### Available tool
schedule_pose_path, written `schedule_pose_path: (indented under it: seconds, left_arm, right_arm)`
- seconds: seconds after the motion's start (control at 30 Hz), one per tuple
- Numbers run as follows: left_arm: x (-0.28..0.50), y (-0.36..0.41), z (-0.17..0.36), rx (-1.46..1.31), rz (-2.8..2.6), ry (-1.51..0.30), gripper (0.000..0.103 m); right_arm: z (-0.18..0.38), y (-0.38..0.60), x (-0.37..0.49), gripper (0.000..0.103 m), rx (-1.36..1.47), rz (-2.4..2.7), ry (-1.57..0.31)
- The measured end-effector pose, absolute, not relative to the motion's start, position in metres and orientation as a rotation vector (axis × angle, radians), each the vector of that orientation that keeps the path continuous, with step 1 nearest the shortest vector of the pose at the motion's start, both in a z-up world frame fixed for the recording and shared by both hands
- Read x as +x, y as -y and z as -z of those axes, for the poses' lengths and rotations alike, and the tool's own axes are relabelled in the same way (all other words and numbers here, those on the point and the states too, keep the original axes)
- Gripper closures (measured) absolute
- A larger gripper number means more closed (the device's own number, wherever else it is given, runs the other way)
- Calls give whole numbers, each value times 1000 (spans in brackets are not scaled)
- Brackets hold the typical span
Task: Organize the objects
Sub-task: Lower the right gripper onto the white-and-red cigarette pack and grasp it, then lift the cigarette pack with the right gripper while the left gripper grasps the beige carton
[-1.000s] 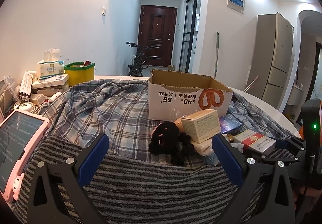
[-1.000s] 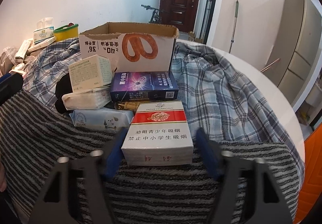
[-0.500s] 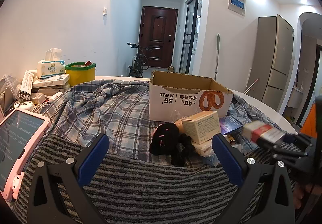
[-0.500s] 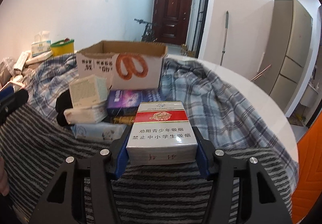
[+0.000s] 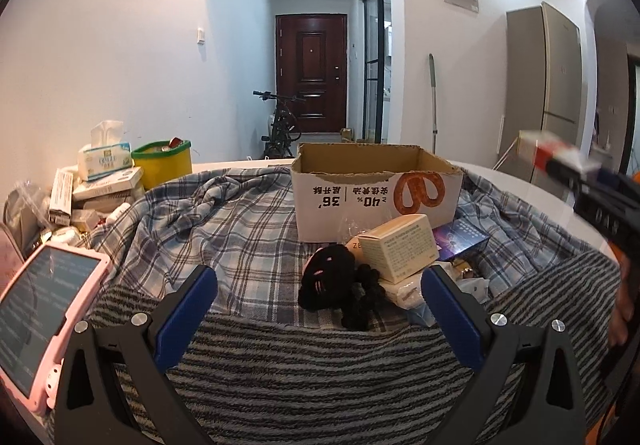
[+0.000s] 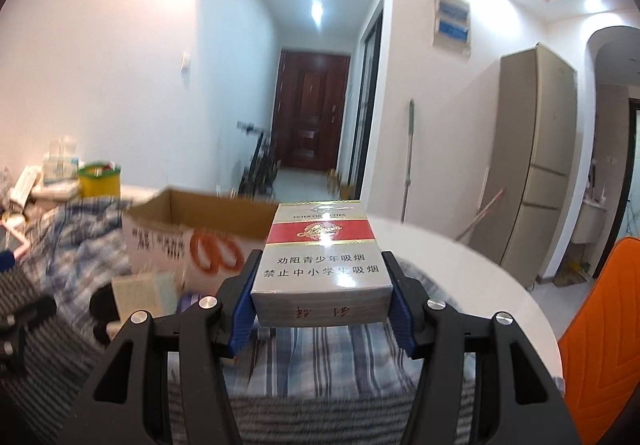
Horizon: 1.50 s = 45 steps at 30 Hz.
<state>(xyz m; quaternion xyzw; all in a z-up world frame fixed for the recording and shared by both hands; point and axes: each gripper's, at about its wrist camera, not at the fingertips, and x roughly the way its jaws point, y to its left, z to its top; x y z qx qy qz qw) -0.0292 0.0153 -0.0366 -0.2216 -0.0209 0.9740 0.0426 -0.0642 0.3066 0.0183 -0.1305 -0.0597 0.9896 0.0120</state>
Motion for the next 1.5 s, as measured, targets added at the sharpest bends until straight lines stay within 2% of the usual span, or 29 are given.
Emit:
schedule_pose_path:
  seconds: [0.1, 0.23, 1.07, 1.23, 1.5]
  left_arm:
    - [-30, -19, 36, -678, -2975, 61, 0]
    - [-33, -24, 37, -697, -2984, 26, 0]
    - [-59, -51, 16, -740, -2919, 2, 0]
    - [-69, -53, 26, -830, -2842, 90, 0]
    - [-75, -64, 31, -869, -2847, 91, 0]
  right_arm:
    - [-16, -308, -58, 48, -256, -3071, 183]
    - [-16, -311, -55, 48, -223, -3119, 136]
    - [-12, -318, -53, 48, -231, -3132, 99]
    - [-12, -320, -55, 48, -244, -3139, 79]
    - [-12, -324, -53, 48, -220, -3148, 39]
